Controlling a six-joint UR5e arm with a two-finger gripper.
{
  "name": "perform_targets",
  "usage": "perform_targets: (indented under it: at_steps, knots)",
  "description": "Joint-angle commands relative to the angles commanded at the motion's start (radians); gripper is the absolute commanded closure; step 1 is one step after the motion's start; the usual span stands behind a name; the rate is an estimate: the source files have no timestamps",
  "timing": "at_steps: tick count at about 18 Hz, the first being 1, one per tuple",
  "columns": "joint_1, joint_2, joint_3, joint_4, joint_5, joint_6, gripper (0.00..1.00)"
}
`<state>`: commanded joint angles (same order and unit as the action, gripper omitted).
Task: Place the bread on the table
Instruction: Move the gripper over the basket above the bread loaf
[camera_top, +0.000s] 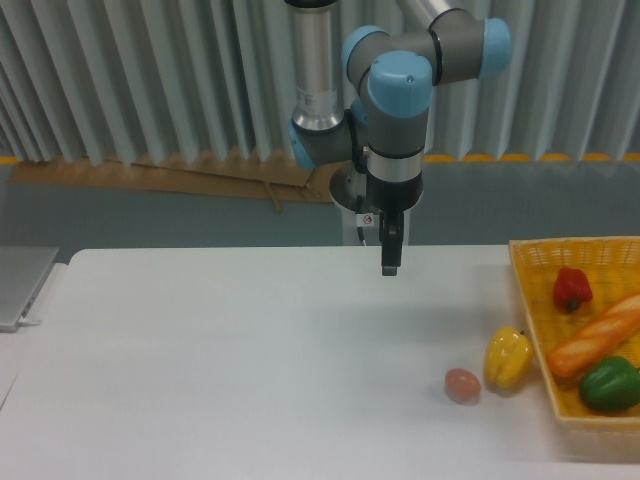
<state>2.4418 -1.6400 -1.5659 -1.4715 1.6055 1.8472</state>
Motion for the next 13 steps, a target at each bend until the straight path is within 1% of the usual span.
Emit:
perform_targets:
  at_steps: [8,13]
  knots:
    - [0.014,0.002,0.003,0.002,0.01,-0.035,0.0]
    - [0.088,-0.003,0.004,0.004,0.004,-0.032,0.0]
